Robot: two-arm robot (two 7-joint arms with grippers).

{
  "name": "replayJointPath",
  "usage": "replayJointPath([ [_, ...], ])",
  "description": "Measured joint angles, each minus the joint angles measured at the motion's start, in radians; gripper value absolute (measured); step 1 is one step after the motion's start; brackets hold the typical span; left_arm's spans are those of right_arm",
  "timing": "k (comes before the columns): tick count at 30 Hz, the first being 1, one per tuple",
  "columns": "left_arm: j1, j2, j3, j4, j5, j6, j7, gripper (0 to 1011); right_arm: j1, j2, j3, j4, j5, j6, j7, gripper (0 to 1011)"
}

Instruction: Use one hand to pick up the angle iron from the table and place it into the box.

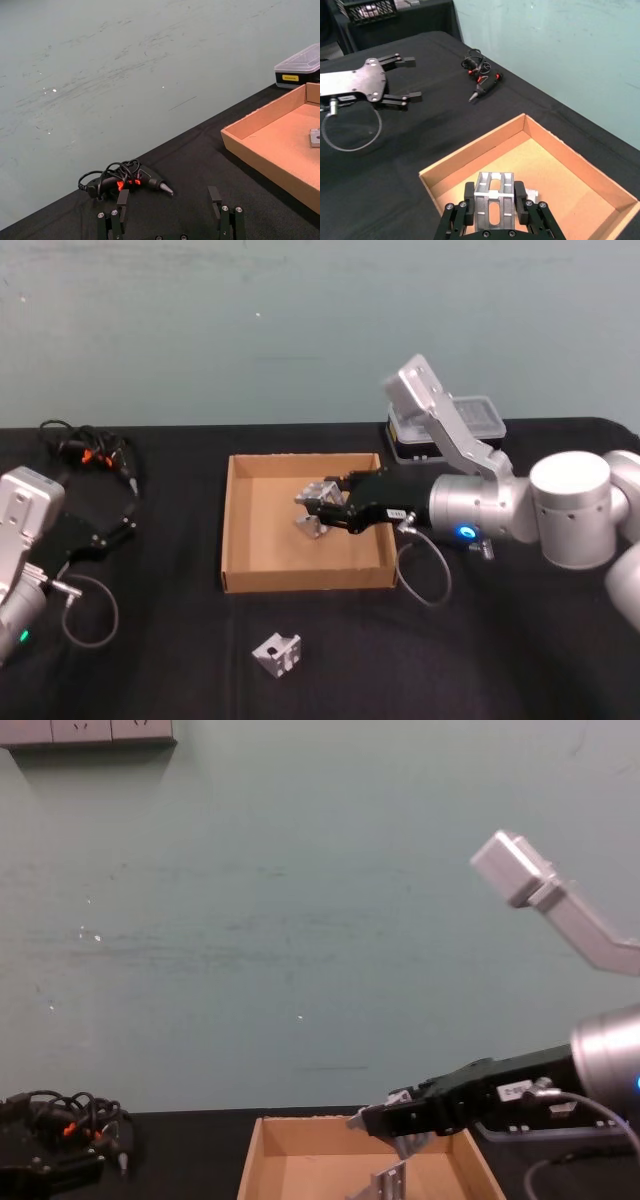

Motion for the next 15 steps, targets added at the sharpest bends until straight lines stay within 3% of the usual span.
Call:
replayJointPath([
  [7,0.000,0.000,0.000,0.000,0.000,0.000,0.000,1000,0.073,-0.084,-0.024,0.157,-0.016,0.000,0.031,473],
  [15,0.000,0.000,0.000,0.000,0.000,0.000,0.000,1000,0.109,-0.127,-0.046,0.237,-0.039,0.004,0.050,473],
])
